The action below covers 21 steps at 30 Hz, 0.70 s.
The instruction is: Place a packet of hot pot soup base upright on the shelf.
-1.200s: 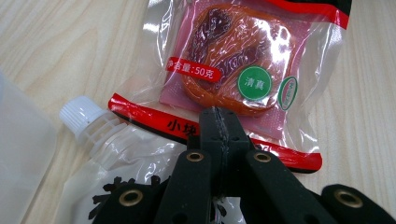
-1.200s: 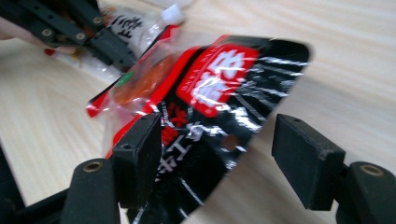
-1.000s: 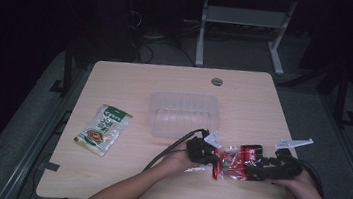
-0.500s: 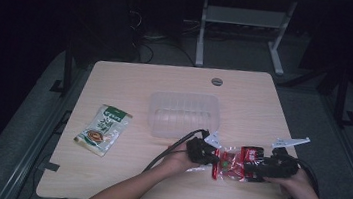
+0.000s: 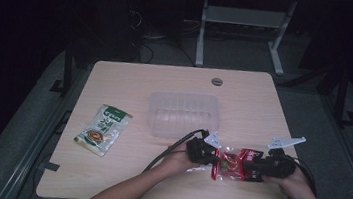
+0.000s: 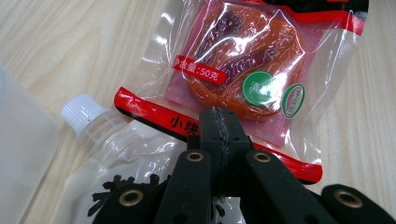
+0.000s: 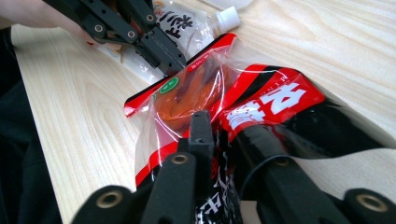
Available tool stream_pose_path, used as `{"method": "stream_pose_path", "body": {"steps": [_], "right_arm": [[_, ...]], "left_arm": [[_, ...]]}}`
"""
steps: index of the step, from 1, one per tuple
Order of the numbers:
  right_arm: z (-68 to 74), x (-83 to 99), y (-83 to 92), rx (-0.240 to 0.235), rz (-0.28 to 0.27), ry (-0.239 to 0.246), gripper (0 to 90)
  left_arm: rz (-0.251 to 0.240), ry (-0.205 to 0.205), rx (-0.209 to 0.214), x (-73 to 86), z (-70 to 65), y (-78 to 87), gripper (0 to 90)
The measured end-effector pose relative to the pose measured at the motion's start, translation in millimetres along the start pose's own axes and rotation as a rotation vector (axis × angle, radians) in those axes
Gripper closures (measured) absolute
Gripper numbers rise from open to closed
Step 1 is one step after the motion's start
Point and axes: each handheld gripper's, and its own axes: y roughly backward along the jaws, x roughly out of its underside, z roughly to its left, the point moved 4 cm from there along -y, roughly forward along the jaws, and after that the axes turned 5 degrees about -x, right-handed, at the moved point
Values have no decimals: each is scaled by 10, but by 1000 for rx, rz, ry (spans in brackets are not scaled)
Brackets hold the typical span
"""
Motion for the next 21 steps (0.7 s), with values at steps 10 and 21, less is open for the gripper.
{"method": "stream_pose_path", "body": {"steps": [10,21], "right_arm": [[12,-17,1,-10,-14,44,894],[95,-113,105,-88,-100,67,898]], "left_arm": [[-3,9,7,5,9,1,900],[1,61,48,21,87,48,899]]}}
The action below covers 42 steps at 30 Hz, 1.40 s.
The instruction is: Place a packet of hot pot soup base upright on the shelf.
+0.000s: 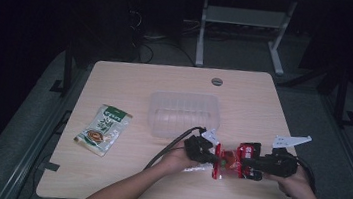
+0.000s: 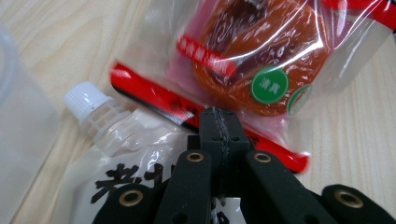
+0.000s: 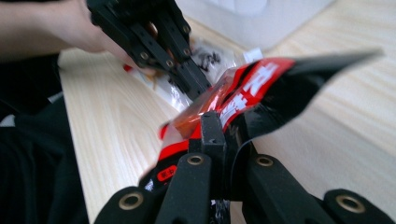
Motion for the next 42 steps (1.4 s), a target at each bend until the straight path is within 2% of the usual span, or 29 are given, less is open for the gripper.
{"method": "stream_pose_path", "body": {"steps": [1,2,5,7,9,10,12,16,17,20,21,22,23,24,25,27,28,29,30,31,32,35,37,42], "right_arm": [[0,0,0,0,0,0,898],[19,-32,41,-12,-32,1,899],[44,-71,73,-29,-64,5,899],[53,-82,78,-34,-65,10,899],[74,-104,73,-41,-57,26,899],[83,-111,74,-44,-56,33,899],[104,-129,78,-49,-54,41,899],[138,-166,84,-59,-65,55,899],[138,-166,84,-59,-65,55,899],[162,-205,78,-74,-76,68,899],[171,-217,77,-78,-76,71,899],[182,-232,76,-82,-79,74,899],[182,-232,76,-82,-79,74,899],[201,-259,71,-90,-86,83,899],[201,-259,71,-90,-86,83,899],[238,-291,66,-100,-88,95,899],[248,-304,62,-103,-91,100,899],[248,-304,62,-103,-91,100,899],[264,-333,54,-107,-96,110,899],[264,-333,54,-107,-96,110,899],[274,-348,51,-112,-97,111,899],[290,-413,28,-117,-105,123,899],[292,-431,22,-115,-107,123,899],[313,-592,20,-115,-133,142,898]], "left_arm": [[0,0,0,0,0,0,899],[1,-2,5,-3,4,32,899],[-4,-4,9,-6,-7,94,899],[-5,-4,11,-1,-11,121,898],[-12,5,13,26,-15,224,896],[-14,8,17,38,-13,261,859],[-17,9,18,52,-18,302,839],[-20,12,12,166,-38,518,797],[-20,12,12,166,-38,518,783],[-2,24,4,337,-53,706,734],[-2,24,4,337,-53,706,720],[3,33,-6,437,-53,819,704],[3,33,-6,437,-53,819,692],[0,52,-20,541,-44,942,680],[0,52,-20,541,-44,942,669],[-11,74,-28,646,-37,1059,647],[-13,88,-45,748,-37,1166,635],[-13,88,-45,748,-37,1166,622],[-13,99,-59,847,-40,1266,607],[-13,99,-59,847,-40,1266,588],[-11,107,-71,908,-39,1321,588],[1,132,-106,1078,-41,1454,511],[6,135,-114,1118,-38,1489,494],[-3,194,-140,1327,-100,1604,391]]}}
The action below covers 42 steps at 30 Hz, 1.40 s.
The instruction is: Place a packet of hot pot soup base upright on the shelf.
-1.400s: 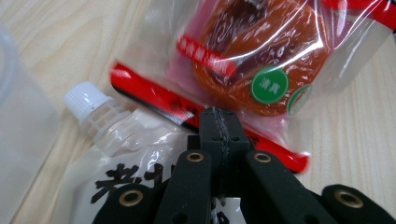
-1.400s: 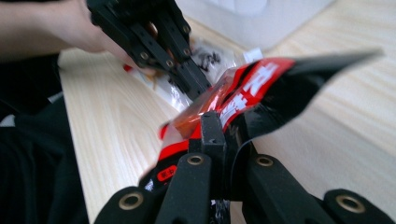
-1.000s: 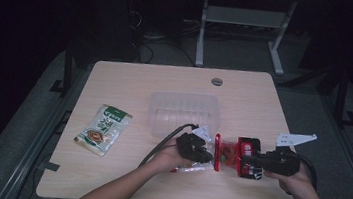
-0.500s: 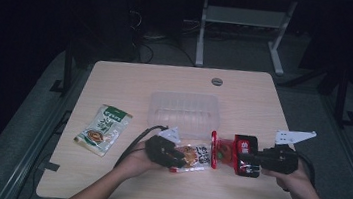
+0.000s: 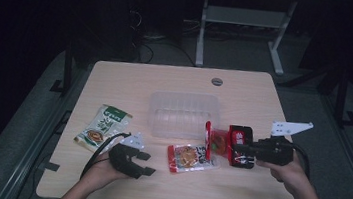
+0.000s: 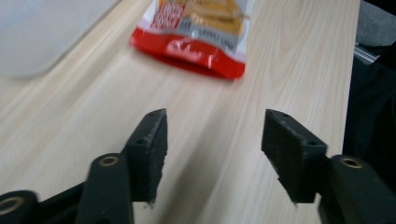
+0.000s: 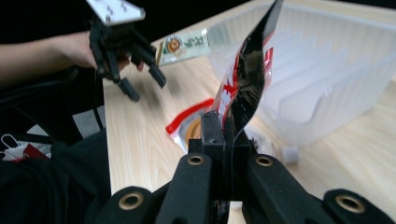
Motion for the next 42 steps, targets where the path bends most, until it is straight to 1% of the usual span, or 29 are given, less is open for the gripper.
{"method": "stream_pose_path", "body": {"steps": [1,2,3,4,5,6,7,8,9,10,12,13,15,17,22,24,26,27,29,33,34,35,36,42], "right_arm": [[-8,-32,-9,3,-4,7,899],[-19,-65,-22,8,-7,13,899],[-19,-65,-22,8,-7,13,899],[-47,-126,-55,20,-6,24,899],[-47,-126,-55,20,-6,24,899],[-71,-181,-93,29,-16,23,899],[-83,-207,-108,32,-14,22,898],[-99,-235,-128,35,-18,23,898],[-111,-264,-150,32,-24,23,898],[-124,-293,-173,32,-26,26,899],[-139,-322,-195,33,-29,27,898],[-158,-356,-222,34,-29,29,898],[-197,-434,-281,35,-36,33,898],[-230,-487,-325,35,-41,37,899],[-303,-594,-440,45,-44,42,898],[-319,-613,-462,47,-47,44,898],[-367,-666,-524,53,-47,41,898],[-367,-666,-524,53,-47,41,898],[-407,-722,-590,52,-51,35,898],[-453,-749,-655,54,-55,33,898],[-482,-732,-691,63,-50,29,898],[-482,-732,-691,63,-50,29,898],[-511,-705,-725,68,-41,21,898],[-537,-682,-791,57,-40,9,897]], "left_arm": [[0,0,0,0,0,0,379],[0,2,-7,48,-3,29,369],[0,2,-7,48,-3,29,359],[2,-8,-12,66,10,47,348],[-4,-5,-17,76,17,60,348],[-9,2,-21,85,31,90,328],[-15,1,-26,83,43,102,323],[-11,-1,-26,86,53,116,314],[-10,-12,-28,85,65,123,309],[-11,-4,-31,90,63,124,307],[-12,-1,-34,93,66,127,304],[-7,-12,-38,97,79,136,300],[-16,-11,-45,100,94,148,299],[-29,5,-49,97,123,169,298],[-39,15,-51,104,159,185,292],[-40,12,-51,109,162,188,291],[-39,5,-58,120,172,201,288],[-39,5,-58,120,172,201,288],[-48,9,-58,112,178,207,288],[-50,17,-58,107,186,204,288],[-48,8,-57,112,196,203,288],[-48,8,-57,112,196,203,288],[-45,6,-60,121,200,204,288],[-46,9,-70,127,219,224,288]]}}
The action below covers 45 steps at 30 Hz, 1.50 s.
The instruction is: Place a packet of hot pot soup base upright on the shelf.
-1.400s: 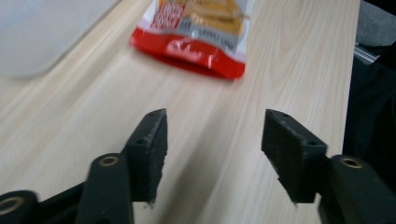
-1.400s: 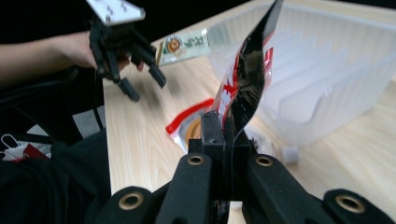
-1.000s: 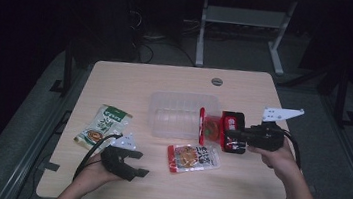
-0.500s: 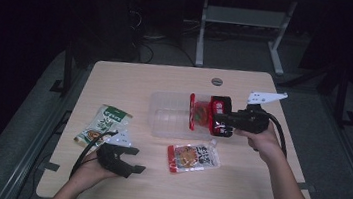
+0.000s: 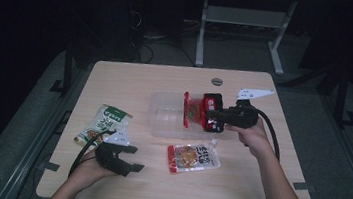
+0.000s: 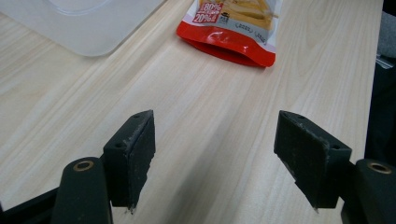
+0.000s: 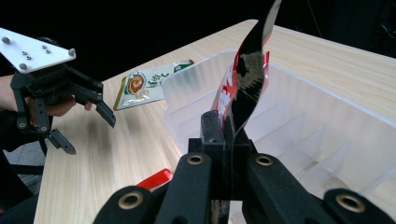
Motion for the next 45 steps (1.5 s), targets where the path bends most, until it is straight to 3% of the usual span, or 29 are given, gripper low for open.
{"method": "stream_pose_path", "body": {"steps": [13,22,26,27,29,35,38,45], "right_arm": [[6,13,-83,-1,13,6,896],[-14,28,-205,13,54,21,896],[-35,26,-249,10,59,15,895],[-40,28,-265,11,62,18,895],[-41,29,-280,10,67,17,895],[-37,40,-392,20,94,24,891],[-56,52,-464,27,106,28,891],[-100,64,-537,53,111,5,869]], "left_arm": [[14,-11,5,19,-12,-32,289],[35,-16,-1,96,-55,-23,289],[36,5,-6,129,-64,-3,289],[41,-12,-11,133,-47,5,289],[37,-2,-10,138,-53,6,289],[47,-4,-8,168,-61,5,289],[44,14,-6,178,-80,5,289],[57,8,-8,211,-76,10,289]]}}
